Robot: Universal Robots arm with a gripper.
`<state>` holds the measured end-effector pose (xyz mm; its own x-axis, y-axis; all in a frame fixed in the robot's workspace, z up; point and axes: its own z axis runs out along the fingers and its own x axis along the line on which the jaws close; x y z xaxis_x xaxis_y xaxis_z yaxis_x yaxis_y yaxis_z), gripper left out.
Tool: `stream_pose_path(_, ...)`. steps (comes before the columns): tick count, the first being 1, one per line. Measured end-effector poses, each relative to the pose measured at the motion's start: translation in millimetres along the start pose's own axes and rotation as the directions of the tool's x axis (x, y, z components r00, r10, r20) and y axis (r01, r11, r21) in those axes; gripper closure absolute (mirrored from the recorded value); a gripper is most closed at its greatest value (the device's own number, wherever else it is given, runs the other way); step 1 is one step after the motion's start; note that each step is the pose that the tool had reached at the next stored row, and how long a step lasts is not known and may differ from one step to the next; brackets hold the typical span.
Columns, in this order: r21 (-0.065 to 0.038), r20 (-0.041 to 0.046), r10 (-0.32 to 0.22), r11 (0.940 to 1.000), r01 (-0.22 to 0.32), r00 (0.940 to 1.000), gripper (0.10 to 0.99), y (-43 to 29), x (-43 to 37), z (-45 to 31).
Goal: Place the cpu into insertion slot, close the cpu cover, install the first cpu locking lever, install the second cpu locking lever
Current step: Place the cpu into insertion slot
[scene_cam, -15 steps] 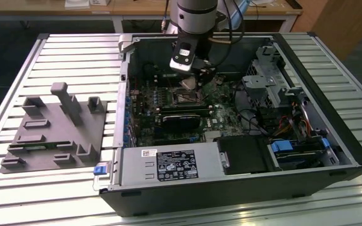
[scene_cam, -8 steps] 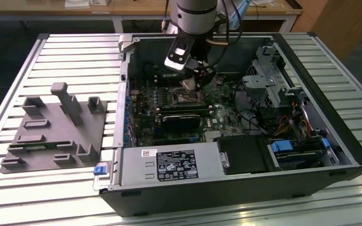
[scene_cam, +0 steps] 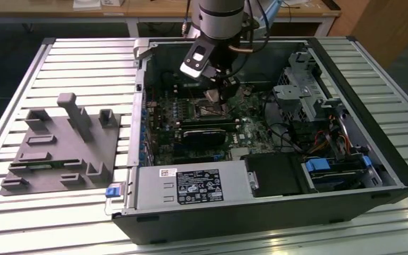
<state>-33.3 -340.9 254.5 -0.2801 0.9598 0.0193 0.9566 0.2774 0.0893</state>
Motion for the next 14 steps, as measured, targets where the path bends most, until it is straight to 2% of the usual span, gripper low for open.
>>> stream_pose_path(3, -0.001, 0.0048, 0.054, 0.9986, -0.054, 0.9985, 0.545, -0.1, 0.0, 0.5)
stream_pose_path(6, -0.003, 0.0094, 0.107, 0.9942, -0.107, 0.9942, 0.545, -0.1, 0.0, 1.0)
stream_pose_path(10, -0.005, 0.0158, 0.180, 0.9837, -0.180, 0.9836, 0.545, -0.1, 0.0, 1.7)
stream_pose_path(14, -0.008, 0.0215, 0.247, 0.9689, -0.247, 0.9687, 0.545, -0.2, 0.0, 2.4)
